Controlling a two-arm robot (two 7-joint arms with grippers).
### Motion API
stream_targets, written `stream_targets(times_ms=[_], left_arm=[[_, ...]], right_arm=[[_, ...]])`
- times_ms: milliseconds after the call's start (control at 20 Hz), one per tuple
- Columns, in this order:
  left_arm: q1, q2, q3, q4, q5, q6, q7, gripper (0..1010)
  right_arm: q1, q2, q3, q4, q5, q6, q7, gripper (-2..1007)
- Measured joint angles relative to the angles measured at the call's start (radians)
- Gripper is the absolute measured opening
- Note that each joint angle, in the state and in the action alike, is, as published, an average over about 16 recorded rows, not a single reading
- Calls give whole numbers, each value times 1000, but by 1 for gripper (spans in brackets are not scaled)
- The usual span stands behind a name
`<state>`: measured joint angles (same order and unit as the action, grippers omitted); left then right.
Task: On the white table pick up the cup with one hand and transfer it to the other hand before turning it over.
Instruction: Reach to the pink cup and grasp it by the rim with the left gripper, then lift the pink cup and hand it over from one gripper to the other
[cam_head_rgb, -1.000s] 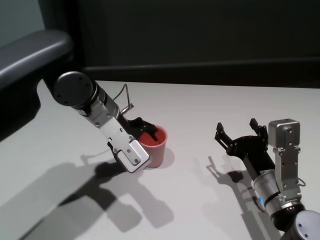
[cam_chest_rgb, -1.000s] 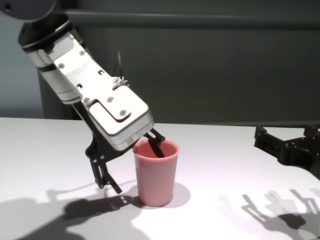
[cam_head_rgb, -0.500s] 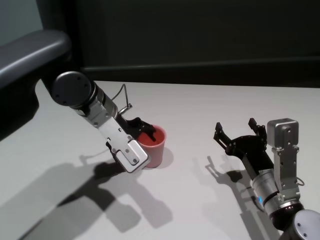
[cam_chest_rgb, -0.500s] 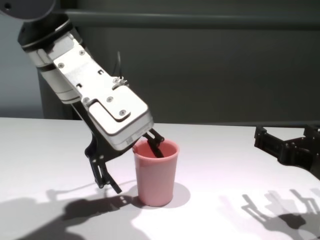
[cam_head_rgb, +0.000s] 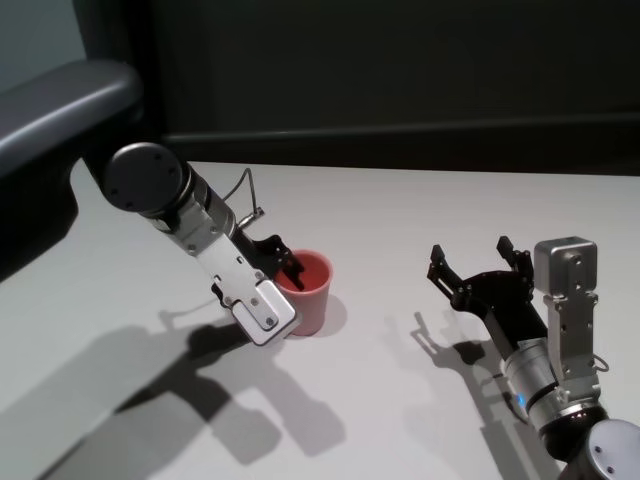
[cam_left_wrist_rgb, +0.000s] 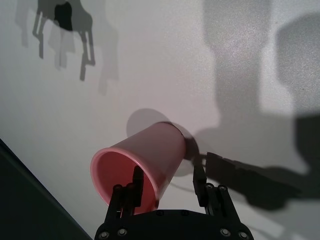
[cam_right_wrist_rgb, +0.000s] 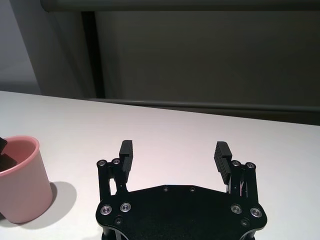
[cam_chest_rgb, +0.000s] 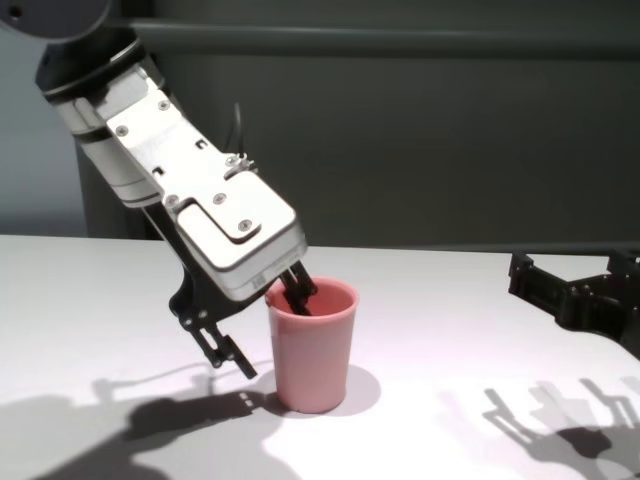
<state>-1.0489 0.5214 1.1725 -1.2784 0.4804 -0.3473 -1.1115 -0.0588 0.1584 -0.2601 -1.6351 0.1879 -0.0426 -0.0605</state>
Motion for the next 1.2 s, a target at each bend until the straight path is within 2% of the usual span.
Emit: stream_targets(times_ms=[700,950,1200], left_arm=[[1,0,-1,0,0,0,-2,198],[1,0,-1,0,0,0,-2,93],[2,1,-1,0,-1,1,2,52]], right_arm=[[0,0,0,0,0,0,0,1001],[0,0,0,0,0,0,0,1001],[0,0,0,0,0,0,0,1001]])
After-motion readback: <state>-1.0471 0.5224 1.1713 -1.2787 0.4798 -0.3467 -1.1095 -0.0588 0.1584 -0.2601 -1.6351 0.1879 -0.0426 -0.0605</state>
